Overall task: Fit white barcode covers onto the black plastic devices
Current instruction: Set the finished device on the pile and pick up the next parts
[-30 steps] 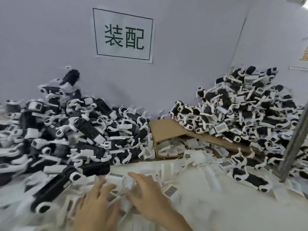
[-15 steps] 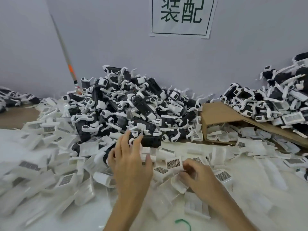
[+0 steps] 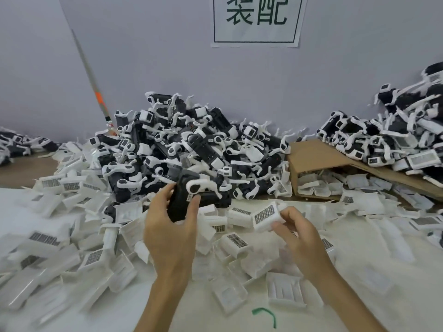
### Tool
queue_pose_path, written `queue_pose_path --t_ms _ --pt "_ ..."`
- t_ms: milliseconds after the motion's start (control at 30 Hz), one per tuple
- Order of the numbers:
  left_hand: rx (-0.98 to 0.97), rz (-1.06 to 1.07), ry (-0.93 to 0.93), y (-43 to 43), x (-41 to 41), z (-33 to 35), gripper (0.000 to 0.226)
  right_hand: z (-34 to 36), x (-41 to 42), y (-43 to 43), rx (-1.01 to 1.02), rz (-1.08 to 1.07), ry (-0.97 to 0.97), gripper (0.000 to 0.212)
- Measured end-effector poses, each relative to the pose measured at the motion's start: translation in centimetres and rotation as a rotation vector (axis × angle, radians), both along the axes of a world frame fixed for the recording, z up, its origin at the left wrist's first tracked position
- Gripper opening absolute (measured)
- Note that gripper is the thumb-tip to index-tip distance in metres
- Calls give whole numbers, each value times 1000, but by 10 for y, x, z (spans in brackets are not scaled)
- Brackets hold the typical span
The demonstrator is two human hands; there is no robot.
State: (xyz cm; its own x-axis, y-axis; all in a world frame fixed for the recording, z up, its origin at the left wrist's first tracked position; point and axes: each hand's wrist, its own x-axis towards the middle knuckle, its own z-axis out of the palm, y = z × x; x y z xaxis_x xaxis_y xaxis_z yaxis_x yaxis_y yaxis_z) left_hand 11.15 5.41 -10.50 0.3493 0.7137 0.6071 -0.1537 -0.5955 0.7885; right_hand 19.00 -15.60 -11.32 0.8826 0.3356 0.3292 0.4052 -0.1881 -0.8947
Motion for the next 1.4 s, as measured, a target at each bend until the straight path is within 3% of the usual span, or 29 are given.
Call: queue_pose_path --t_ms 100,267,533,600,767,833,1033,1167,1267,1400 --pt "-323 -253 -118 -8 1 7 41 4 2 -1 133 30 127 18" --pt "-1052 -645 -12 -15 7 7 52 2 8 -3 246 -34 257 24" --pt "-1461 -976 -297 -9 4 11 42 -1 15 -3 314 -89 374 18" --pt "-1441 -1034 -250 -9 1 12 50 0 15 -3 294 -90 340 19" --pt "-1149 -991 -124 -19 3 16 49 1 15 -7 306 -152 269 24" --pt "-1079 -965 -73 -21 3 15 40 4 13 -8 343 -145 277 15" --pt "-1130 -1046 -7 -28 -1 14 46 6 11 -8 376 -92 333 16" --pt "-1108 -1120 26 -33 -1 14 32 7 11 -7 428 -109 337 15" --pt "-1083 -1153 54 -34 1 9 51 10 9 -5 540 -71 375 26" --pt "-1019 -1160 101 -30 3 3 24 12 8 -5 501 -56 362 41"
